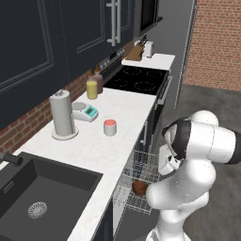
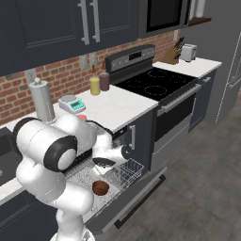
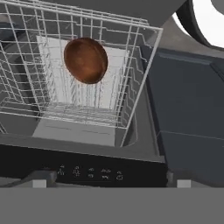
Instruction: Pick up the cup and bowl from the counter, place them in the dishwasher, and close the dishwasher door.
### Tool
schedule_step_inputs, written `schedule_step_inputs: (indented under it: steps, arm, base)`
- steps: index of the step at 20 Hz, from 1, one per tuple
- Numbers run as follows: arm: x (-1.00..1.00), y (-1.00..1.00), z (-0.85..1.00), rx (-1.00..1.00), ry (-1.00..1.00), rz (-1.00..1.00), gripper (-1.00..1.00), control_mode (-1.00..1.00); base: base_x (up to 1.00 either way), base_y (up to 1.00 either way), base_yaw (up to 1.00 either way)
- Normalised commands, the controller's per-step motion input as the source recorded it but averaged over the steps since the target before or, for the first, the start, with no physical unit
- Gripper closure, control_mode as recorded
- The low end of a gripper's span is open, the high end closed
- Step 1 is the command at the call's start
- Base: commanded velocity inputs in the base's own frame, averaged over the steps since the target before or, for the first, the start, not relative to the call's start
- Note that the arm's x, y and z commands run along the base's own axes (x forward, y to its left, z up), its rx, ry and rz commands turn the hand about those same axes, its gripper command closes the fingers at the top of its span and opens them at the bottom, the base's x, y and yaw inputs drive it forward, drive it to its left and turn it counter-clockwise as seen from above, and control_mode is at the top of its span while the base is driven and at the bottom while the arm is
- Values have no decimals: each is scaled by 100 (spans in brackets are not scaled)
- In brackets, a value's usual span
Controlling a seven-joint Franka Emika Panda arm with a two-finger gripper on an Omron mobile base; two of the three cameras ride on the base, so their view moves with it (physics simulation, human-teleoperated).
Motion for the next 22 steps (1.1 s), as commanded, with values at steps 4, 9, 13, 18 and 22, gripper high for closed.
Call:
schedule_step_inputs:
  steps: [4,9,13,18,22]
  arm:
    - [0,12,100,-13,-9,18,-100,-100]
    - [0,13,100,-14,-13,23,-100,-100]
    - [8,12,98,-15,-15,25,-100,-100]
    - [37,13,61,-10,-12,28,-100,-100]
    - [71,24,37,-4,-2,26,-100,-100]
  base:
    - [0,0,0]
    - [0,0,0]
    - [0,0,0]
    - [0,0,0]
    - [0,0,0]
